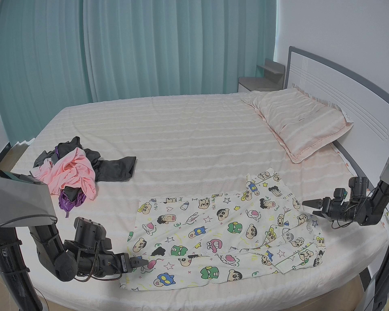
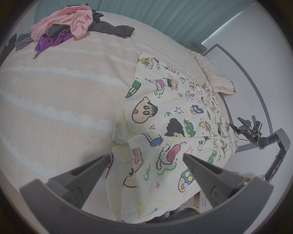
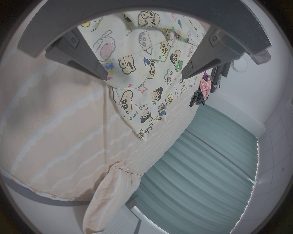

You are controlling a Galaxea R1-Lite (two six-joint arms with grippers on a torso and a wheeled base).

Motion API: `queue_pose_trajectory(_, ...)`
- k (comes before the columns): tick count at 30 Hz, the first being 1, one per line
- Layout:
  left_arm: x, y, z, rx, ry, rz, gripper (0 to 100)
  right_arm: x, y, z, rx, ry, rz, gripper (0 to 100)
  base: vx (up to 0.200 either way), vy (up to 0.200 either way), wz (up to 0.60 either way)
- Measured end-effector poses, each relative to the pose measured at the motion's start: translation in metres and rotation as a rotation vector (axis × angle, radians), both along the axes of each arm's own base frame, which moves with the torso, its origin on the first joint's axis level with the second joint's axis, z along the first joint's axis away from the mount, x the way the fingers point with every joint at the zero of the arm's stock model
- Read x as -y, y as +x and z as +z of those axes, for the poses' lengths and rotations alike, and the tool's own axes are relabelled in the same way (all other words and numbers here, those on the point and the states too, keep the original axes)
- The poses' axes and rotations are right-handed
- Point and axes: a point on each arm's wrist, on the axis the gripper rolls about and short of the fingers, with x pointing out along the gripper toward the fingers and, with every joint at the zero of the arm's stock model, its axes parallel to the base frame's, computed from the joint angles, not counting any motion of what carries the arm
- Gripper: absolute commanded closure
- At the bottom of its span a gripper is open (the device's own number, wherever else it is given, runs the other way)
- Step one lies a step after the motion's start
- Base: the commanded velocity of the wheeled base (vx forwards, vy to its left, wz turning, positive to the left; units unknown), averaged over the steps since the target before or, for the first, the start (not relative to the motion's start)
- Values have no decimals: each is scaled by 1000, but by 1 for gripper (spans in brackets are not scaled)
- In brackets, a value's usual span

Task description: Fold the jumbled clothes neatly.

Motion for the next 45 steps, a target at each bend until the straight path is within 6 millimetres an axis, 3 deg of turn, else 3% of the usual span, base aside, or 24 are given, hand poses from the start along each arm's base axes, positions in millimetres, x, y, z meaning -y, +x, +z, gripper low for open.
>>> queue_pose_trajectory(8,1,4,-4,19,-8,2,0,-2,-21,-6,35,-76,127,0,0,0,0)
queue_pose_trajectory(16,2,5,-9,15,-25,21,0,8,-40,21,126,-8,177,0,0,0,0)
queue_pose_trajectory(20,2,6,-9,16,-33,26,0,7,-51,22,108,-1,183,0,0,0,0)
queue_pose_trajectory(32,1,7,-10,14,-53,48,0,-19,-64,-4,3,-5,310,0,0,0,0)
queue_pose_trajectory(45,2,7,-10,18,-54,48,0,-10,-59,-25,-37,-48,289,0,0,0,0)
